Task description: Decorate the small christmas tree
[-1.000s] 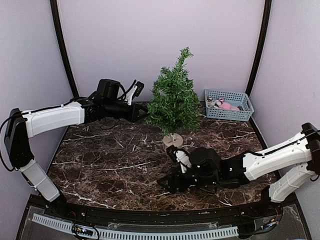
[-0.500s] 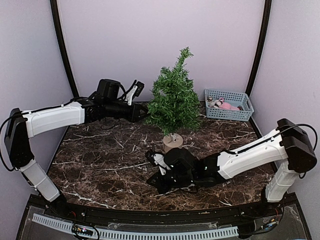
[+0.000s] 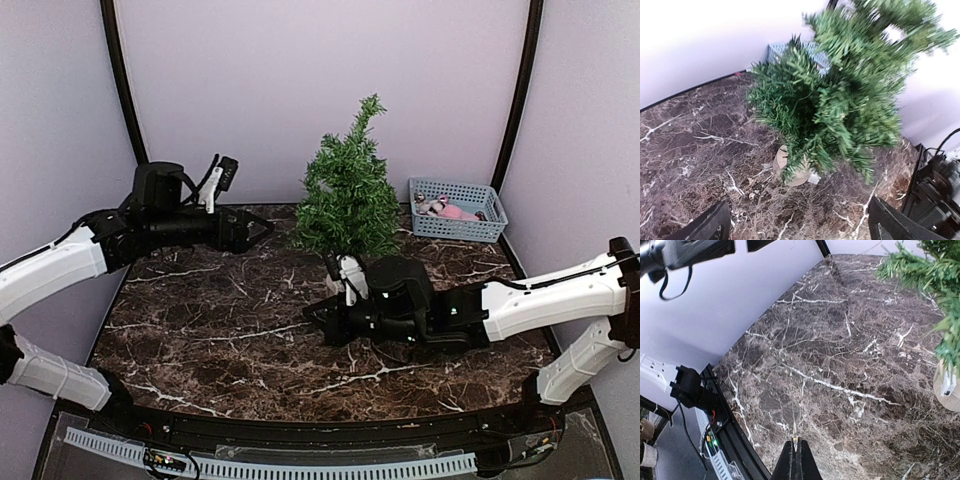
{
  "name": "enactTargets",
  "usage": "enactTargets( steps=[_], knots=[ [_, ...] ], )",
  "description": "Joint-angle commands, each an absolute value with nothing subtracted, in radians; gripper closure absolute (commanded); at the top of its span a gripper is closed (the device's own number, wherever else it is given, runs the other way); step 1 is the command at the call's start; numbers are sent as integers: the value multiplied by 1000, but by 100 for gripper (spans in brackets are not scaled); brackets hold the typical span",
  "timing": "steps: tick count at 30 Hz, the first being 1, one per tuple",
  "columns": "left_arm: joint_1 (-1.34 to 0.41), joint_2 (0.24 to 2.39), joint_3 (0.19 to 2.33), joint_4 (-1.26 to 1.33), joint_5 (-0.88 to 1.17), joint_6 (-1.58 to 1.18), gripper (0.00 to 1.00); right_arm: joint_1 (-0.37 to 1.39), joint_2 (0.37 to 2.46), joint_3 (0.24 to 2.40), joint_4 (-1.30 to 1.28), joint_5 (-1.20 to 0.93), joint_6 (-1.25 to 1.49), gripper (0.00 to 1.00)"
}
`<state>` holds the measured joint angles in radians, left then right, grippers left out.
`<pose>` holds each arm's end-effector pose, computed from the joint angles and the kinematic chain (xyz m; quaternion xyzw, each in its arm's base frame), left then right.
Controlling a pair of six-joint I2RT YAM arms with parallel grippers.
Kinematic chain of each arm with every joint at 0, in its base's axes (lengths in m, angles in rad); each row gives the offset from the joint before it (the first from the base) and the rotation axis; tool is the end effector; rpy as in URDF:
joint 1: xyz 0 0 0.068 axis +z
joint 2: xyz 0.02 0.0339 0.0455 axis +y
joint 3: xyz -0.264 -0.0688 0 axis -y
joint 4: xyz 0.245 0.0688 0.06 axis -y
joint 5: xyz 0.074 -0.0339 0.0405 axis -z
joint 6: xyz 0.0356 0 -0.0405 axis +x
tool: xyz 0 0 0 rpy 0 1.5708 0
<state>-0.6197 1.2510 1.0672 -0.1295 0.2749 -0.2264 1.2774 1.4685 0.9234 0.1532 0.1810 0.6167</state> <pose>0.2320 -0.1774 0.3450 0.2356 0.7700 -0.3402 0.4857 0.1028 0.3183 0.2588 -0.2210 0.7994 0.4055 0.3843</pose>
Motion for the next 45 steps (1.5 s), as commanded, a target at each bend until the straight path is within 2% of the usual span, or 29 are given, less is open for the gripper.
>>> enactTargets(
  steps=[1, 8, 12, 16, 26, 32, 37, 39, 41, 42, 44, 45],
  knots=[
    [-614, 1095, 1007, -182, 190, -339, 1, 1271, 1450, 913, 247, 238, 631, 100],
    [-617, 1015, 884, -101, 239, -547, 1, 1270, 1486, 939, 289, 307, 651, 100],
    [-629, 1018, 861, -94, 256, -528, 1, 1271, 1467, 974, 267, 307, 612, 100],
    [-630, 984, 869, -65, 318, -430, 1, 1269, 1445, 1064, 108, 309, 542, 100],
    [-652, 1058, 1157, -306, 531, -28, 1, 1215, 1407, 1264, -197, 189, 455, 100],
    [-740, 1208, 1327, -500, 521, 133, 1, 1191, 1419, 1348, -257, 117, 426, 100],
    [-775, 1265, 1362, -518, 485, 174, 1, 1182, 1420, 1364, -251, 92, 422, 100],
    [-777, 1274, 1365, -513, 476, 177, 8, 1183, 1422, 1372, -251, 81, 418, 100],
    [-781, 1286, 1374, -519, 477, 177, 24, 1181, 1423, 1376, -252, 77, 415, 100],
    [-782, 1293, 1377, -521, 481, 178, 39, 1181, 1422, 1377, -251, 77, 413, 100],
    [-785, 1299, 1380, -523, 496, 178, 55, 1179, 1421, 1376, -251, 78, 412, 100],
    [-787, 1301, 1381, -525, 498, 178, 60, 1180, 1419, 1375, -249, 78, 411, 100]
  ],
)
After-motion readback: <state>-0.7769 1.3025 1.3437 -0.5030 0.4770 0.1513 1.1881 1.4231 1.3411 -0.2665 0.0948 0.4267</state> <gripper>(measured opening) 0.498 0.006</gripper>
